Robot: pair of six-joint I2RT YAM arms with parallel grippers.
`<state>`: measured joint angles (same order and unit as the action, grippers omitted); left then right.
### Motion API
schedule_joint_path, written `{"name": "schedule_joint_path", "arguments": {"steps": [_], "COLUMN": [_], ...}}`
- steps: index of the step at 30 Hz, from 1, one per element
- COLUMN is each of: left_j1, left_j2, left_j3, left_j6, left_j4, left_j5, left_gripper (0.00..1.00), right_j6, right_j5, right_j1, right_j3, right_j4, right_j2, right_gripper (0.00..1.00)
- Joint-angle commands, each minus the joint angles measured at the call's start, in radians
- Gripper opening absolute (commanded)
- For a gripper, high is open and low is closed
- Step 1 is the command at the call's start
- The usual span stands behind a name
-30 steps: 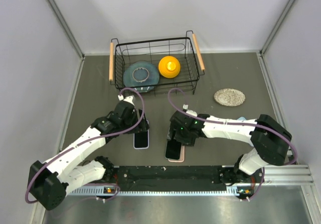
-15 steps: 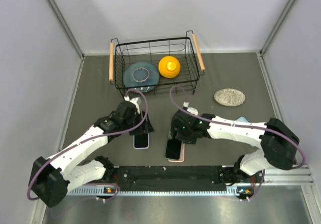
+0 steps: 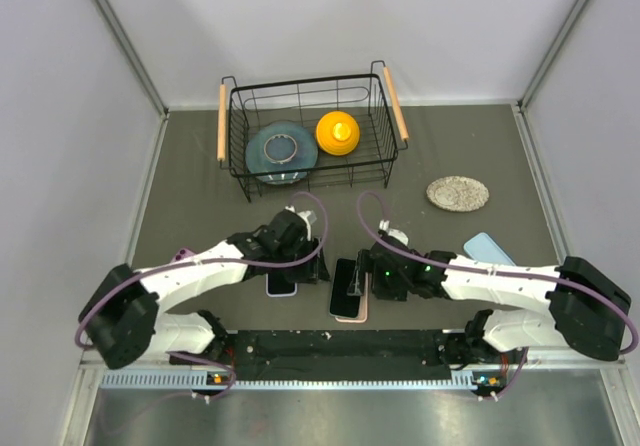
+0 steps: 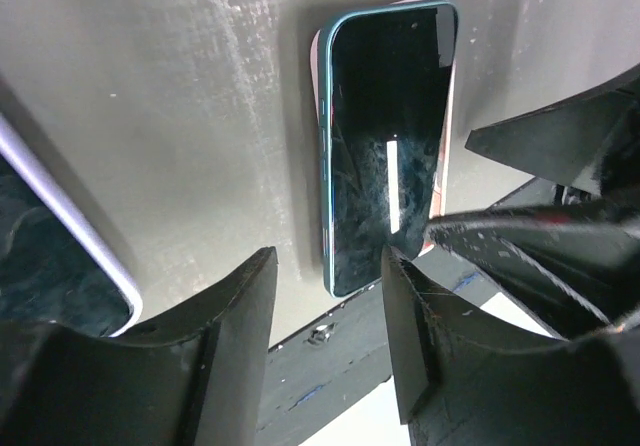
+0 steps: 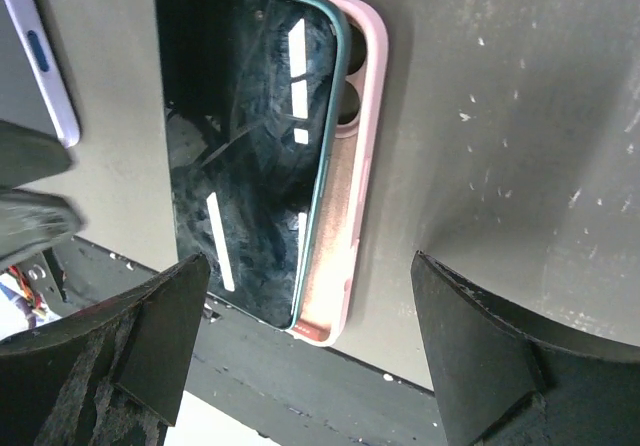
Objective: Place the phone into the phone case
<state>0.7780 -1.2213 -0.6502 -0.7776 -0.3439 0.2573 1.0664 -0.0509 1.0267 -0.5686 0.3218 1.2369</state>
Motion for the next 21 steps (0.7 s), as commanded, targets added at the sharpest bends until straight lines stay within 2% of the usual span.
{"name": "schedule_joint_path", "arguments": {"steps": [1,13,16,21], "left_j1": [0.038,0.122,0.144,0.171], "left_j2": [-0.102,-0.257,-0.276,-0.262], "left_j3": [-0.039,-0.078,-0.083,-0.088], "left_j6": [-0.078,-0.158,-0.178,-0.207], "left_j4": [0.103,0.158,0.169,0.172], "left_j5": [-0.001,0.039,0.056,0.054], "left_gripper": [0.5,0.36,0.28,0.23], "right_j6": [-0.036,0.032,0.038,0.037], "right_j5": [0.031,0.066,0.065,0.056], "right_j1": [0.001,-0.001,-0.001,-0.001], "right_j3": [0.027,0.128,0.122,0.115], "right_j4": [-0.134,-0.309,-0.314,-0.314], "right_j2": [-0.022,-0.008,0.004,0.03], "right_gripper": [0.82,0.75,0.73,0.71]}}
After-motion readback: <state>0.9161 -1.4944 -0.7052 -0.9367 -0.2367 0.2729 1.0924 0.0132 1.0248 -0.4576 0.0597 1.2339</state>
